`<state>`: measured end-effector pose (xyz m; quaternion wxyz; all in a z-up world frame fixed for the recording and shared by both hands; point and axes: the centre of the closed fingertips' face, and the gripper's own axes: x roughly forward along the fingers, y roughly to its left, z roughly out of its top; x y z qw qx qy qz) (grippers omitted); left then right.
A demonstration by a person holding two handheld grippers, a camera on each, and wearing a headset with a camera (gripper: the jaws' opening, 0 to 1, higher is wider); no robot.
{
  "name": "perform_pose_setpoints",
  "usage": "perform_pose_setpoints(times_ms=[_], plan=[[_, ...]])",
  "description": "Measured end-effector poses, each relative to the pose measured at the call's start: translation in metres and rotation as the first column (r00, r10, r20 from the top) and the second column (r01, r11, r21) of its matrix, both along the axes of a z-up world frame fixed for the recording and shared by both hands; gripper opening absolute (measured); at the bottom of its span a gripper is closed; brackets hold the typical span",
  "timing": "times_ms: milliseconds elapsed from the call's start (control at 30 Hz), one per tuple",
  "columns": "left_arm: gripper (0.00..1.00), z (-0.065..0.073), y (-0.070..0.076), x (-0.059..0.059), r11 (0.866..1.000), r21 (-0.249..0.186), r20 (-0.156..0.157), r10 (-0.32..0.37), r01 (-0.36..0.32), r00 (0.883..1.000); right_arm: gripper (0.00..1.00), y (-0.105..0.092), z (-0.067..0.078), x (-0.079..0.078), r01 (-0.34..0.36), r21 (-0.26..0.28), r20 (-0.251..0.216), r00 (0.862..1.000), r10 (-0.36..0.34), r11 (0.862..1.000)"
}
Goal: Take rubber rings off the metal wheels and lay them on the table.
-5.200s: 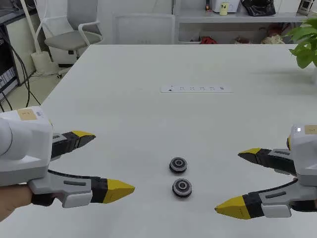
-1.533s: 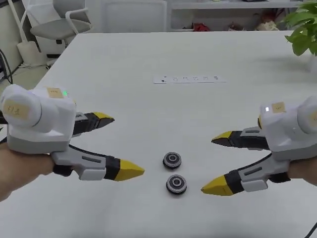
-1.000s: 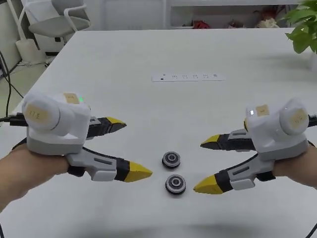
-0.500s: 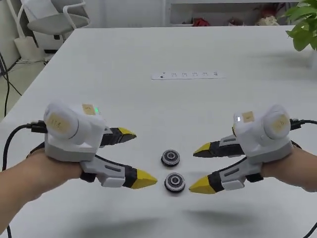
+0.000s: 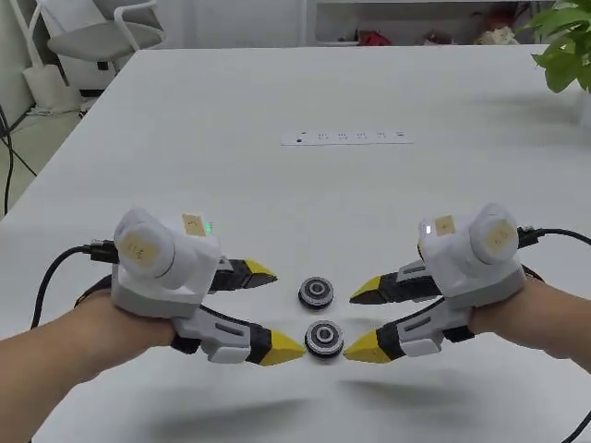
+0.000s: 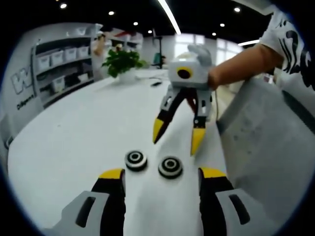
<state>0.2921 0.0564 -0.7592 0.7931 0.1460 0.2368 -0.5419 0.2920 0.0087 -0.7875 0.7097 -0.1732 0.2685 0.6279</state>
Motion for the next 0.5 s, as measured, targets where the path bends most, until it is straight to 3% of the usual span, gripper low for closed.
perform_pose_setpoints(times_ms=[500], plan=[[0.5, -0.011, -0.015, -0.002, 0.999, 0.0, -0.03, -0.035, 0.035, 0.999, 0.43, 0.003, -0.006, -0.006, -0.009, -0.001, -0.016, 1.0, 0.009, 1.0]])
